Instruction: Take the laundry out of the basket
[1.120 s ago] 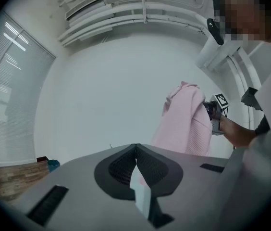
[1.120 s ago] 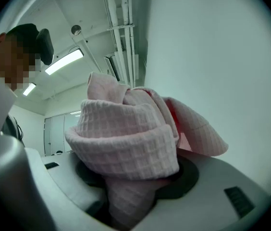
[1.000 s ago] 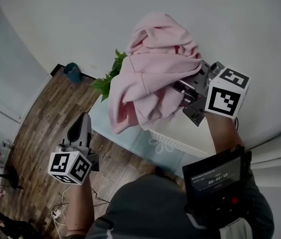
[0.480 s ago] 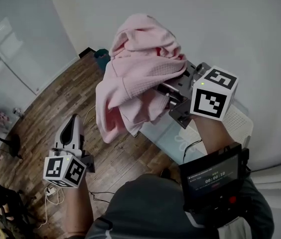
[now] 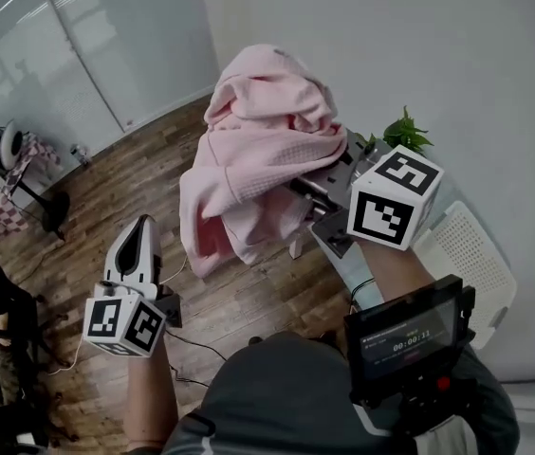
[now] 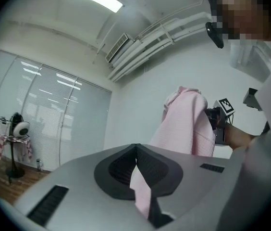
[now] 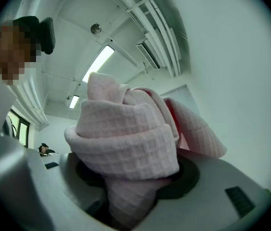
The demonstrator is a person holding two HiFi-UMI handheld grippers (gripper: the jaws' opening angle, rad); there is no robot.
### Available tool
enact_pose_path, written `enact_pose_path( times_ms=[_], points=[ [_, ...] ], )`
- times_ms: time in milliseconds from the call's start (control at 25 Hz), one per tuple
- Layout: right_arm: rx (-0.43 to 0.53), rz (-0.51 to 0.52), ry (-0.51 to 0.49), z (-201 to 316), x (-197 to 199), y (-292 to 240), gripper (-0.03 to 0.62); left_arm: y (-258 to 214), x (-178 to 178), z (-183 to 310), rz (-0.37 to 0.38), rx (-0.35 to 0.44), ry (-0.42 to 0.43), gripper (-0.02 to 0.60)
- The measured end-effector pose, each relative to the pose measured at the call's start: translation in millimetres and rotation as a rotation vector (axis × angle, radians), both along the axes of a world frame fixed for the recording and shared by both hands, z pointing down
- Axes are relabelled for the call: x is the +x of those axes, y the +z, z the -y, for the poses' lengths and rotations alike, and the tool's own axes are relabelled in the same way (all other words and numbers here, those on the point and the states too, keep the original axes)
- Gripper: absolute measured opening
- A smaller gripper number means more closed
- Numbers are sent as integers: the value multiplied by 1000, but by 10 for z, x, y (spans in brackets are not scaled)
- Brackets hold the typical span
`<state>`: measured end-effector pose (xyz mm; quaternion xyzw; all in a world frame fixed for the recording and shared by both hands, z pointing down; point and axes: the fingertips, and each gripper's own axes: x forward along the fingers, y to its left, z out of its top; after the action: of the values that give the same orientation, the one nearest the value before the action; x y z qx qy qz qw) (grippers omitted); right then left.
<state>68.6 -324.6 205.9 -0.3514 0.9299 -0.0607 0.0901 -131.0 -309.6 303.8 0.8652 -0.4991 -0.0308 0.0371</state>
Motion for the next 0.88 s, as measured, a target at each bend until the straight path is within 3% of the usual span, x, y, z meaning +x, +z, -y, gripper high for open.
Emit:
enact_pose_path(
  times_ms=[120,480,680,880],
  points=[
    [-7,5,-66,57,-602,74,258,10,-555,-97,6,-6,-84,9],
    [-4,-68,-139,-251,-1714,147,261,-160,-1555,-583,-16,3,-229,9],
    [-22,-93,-163,-265,-1883,370,263,-76,-1670,-616,-29,-7,-274,8],
    [-27,-128,-121,-216,-1865,564,265,13,-1625,-594,-44,-39,-277,8]
  ],
)
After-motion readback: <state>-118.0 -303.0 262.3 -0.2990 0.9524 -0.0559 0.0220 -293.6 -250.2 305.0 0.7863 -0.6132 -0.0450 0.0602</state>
